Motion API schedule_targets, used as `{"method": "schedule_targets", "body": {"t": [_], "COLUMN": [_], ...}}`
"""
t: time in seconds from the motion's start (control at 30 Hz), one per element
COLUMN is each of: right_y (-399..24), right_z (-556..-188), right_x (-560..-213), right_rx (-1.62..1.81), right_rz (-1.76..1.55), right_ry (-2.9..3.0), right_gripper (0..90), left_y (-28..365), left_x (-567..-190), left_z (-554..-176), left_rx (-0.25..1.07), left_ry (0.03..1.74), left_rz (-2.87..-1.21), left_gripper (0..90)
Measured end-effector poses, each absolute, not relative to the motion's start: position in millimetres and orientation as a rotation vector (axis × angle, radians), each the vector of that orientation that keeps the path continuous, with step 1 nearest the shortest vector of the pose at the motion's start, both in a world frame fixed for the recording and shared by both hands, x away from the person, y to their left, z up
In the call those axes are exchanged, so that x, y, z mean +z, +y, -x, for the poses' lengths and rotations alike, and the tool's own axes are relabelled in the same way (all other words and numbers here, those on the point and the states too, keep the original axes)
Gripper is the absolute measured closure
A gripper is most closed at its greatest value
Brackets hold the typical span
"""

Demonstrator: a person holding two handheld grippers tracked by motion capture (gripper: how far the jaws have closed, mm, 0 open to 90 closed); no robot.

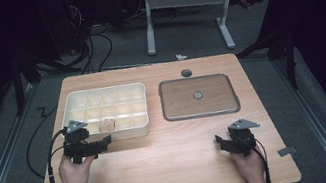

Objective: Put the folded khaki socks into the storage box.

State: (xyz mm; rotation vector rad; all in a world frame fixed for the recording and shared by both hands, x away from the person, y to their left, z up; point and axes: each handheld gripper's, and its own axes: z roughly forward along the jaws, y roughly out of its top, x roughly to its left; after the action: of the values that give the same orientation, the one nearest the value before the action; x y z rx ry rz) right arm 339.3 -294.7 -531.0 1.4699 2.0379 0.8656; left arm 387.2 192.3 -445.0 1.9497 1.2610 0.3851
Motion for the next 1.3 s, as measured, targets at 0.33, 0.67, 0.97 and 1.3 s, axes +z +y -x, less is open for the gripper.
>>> {"method": "schedule_targets", "body": {"t": [0.33,0.67,0.97,1.3], "right_y": [-294.6,-294.7,-294.7,-294.7], "right_z": [-339.3,-339.3,-339.3,-339.3], "right_x": [-531.0,-531.0,-531.0,-531.1], "right_rx": [0.866,0.866,0.866,0.866], "right_rz": [-1.471,-1.470,-1.470,-1.469], "right_ry": [2.038,2.038,2.038,2.038], "right_gripper": [36.9,36.8,36.8,36.8], "left_y": [187.6,183.0,177.3,167.4], "left_x": [-447.9,-451.1,-452.8,-454.0], "left_z": [-378.3,-373.7,-370.5,-367.2], "left_rx": [0.393,0.360,0.333,0.337], "left_ry": [1.231,1.203,1.172,1.148], "left_rz": [-1.945,-1.942,-1.942,-1.957], "left_gripper": [14.0,10.1,9.2,12.9]}}
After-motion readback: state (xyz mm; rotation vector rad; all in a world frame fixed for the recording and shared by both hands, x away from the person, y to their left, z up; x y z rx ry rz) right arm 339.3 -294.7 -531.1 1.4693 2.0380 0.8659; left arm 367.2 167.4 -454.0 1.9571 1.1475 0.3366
